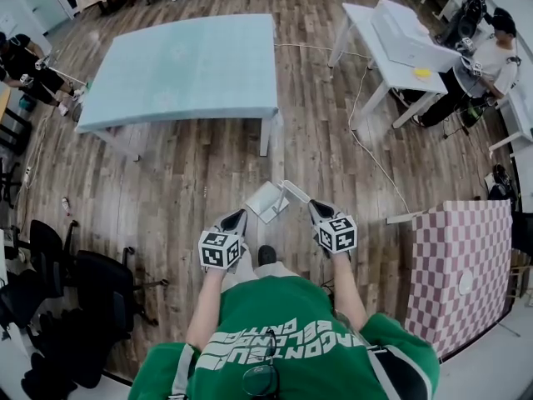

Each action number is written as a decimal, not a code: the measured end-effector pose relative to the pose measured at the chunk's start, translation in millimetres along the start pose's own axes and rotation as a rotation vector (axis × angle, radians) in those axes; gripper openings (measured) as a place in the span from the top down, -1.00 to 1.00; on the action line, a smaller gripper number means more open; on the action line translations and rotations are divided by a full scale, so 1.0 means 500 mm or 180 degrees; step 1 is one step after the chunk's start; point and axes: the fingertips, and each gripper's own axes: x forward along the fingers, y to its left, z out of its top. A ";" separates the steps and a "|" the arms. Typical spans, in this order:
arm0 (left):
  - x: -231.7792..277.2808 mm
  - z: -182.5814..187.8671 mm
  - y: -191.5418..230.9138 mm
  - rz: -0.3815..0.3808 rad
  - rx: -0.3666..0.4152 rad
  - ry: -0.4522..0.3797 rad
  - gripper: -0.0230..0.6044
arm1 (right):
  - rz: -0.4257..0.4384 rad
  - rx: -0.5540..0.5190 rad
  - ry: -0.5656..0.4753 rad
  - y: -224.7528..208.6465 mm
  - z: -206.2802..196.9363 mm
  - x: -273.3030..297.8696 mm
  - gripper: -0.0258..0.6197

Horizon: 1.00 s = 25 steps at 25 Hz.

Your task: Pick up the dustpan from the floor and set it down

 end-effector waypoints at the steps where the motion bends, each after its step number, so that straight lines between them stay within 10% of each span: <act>1: 0.001 0.005 0.007 -0.0009 -0.0014 -0.0003 0.92 | 0.0025 0.0002 0.0006 0.003 0.005 0.005 0.89; 25: -0.002 0.064 0.164 0.0091 -0.0169 -0.0035 0.92 | 0.0035 -0.0528 0.0646 -0.004 0.032 0.166 0.89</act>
